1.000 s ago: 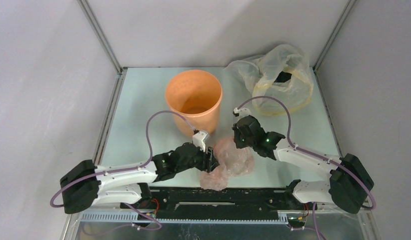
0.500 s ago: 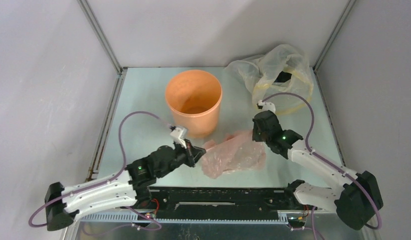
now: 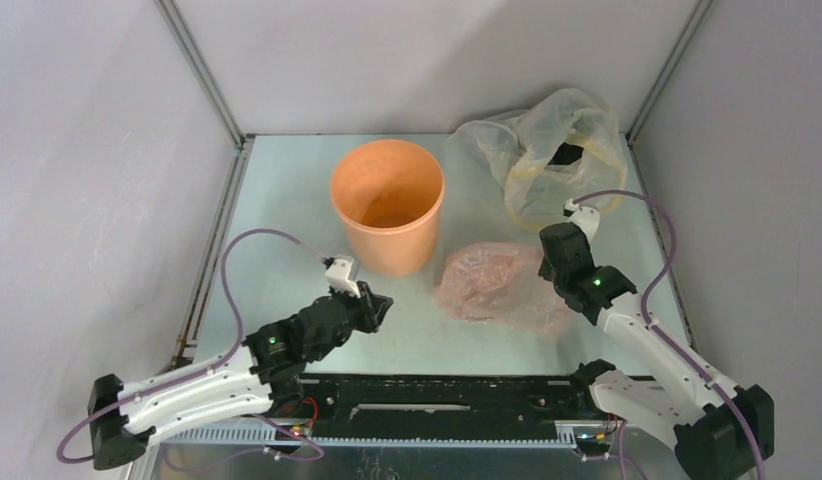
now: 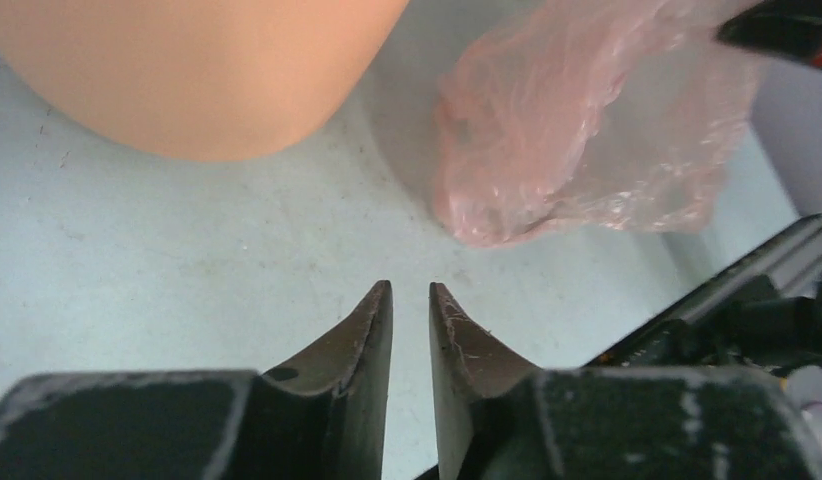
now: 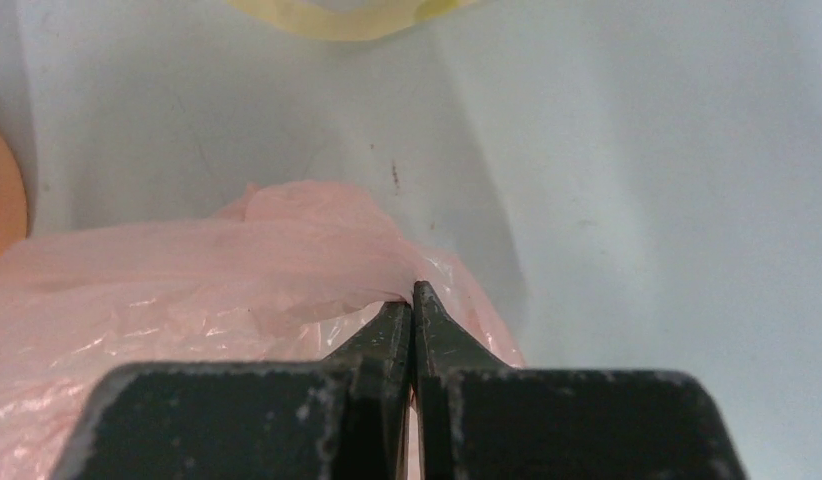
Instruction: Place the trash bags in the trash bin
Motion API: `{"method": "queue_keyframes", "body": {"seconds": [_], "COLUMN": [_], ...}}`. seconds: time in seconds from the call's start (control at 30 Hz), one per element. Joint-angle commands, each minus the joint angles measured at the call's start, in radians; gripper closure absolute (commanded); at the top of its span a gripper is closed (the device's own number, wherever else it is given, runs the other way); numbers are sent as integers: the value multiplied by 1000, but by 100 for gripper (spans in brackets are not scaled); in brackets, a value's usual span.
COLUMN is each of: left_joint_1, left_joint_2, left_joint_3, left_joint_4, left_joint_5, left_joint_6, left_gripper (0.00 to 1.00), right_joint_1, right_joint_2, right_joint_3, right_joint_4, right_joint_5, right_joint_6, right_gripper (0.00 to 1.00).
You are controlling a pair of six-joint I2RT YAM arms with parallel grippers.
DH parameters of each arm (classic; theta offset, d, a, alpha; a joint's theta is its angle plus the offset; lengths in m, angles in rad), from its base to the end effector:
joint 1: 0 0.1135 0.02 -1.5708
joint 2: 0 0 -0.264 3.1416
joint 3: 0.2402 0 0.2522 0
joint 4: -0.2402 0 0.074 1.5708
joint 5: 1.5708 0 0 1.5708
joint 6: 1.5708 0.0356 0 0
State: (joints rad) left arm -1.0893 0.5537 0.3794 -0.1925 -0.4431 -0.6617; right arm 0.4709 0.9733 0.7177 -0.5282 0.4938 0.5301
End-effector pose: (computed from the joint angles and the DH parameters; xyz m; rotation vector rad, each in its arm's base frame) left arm 0.0812 -0.1225 0.2309 0.1189 1.9701 -0.7476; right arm 0.1843 0.0749 0.2535 0.2992 2.2220 -0.0489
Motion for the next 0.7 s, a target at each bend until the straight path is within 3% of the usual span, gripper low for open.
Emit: {"method": "queue_keyframes", "body": {"seconds": [0.0, 0.23, 0.3, 0.4, 0.53, 0.67], "left_joint_1": [9, 7, 8, 26, 96, 213], "left_joint_2": [207, 662, 782, 958, 1060, 1065], "left_joint_3": [104, 433, 541, 723, 844, 816], "left_joint_4": [144, 228, 203, 55, -39, -62], "left_joint_5": [2, 83, 46, -63, -141, -148], "left_joint_6": [85, 202, 220, 213, 185, 147], "left_gripper": [77, 93, 99, 100, 99, 98], "right_joint_1": [-7, -17, -20, -21, -21, -21], "right_joint_2": [-65, -115, -121, -130, -135, -135], "right_joint_3": [2, 1, -1, -6, -11, -16], "right_joint_4": [-48, -95, -100, -96, -90, -78], "right_joint_5": [102, 176, 175, 149, 102, 59], "right_joint_6": [69, 107, 105, 87, 66, 57], "right_gripper": [100, 100, 100, 100, 100, 100]}}
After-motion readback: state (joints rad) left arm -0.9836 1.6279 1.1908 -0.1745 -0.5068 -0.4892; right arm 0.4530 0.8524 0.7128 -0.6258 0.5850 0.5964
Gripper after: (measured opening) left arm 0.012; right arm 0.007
